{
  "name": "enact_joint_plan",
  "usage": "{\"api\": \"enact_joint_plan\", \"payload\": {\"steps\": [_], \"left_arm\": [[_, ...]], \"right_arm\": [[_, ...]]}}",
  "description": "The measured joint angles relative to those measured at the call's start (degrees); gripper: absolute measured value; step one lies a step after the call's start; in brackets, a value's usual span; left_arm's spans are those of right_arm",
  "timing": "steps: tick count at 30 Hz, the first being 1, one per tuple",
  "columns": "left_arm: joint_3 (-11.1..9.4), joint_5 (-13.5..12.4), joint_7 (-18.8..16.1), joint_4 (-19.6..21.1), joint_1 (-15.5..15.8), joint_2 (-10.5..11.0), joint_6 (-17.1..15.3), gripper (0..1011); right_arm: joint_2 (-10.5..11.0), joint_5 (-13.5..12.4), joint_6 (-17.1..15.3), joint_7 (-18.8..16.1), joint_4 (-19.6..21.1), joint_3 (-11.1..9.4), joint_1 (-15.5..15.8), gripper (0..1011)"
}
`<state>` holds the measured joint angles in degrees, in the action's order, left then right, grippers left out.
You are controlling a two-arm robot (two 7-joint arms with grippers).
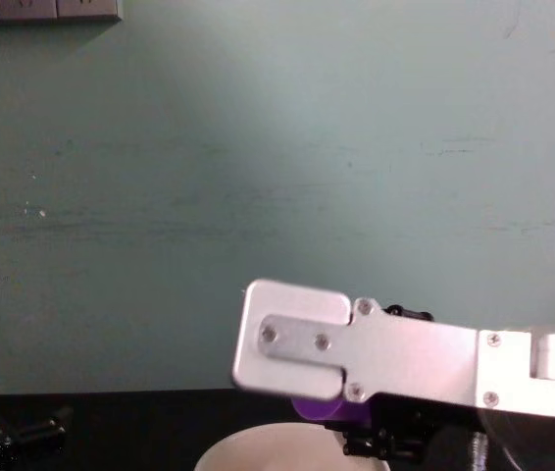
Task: Pick up the cup and pour the mung beans from the cup into the bowl.
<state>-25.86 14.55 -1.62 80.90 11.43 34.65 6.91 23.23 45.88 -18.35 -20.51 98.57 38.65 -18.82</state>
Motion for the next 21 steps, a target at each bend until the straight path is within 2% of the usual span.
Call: {"api": "enact_joint_plan", "payload": {"steps": [14,21], "left_arm": [[0.0,0.0,0.0,0.0,0.0,0.0,0.0,1000],[0.0,0.0,0.0,0.0,0.0,0.0,0.0,1000]], "right_arm": [[-0.82,8.23,-0.03,-1.89,-1.23,3.0,-1.65,715],[-1.26,10.77,-0.05,-2.58,-1.69,3.38,-1.88,715]]}}
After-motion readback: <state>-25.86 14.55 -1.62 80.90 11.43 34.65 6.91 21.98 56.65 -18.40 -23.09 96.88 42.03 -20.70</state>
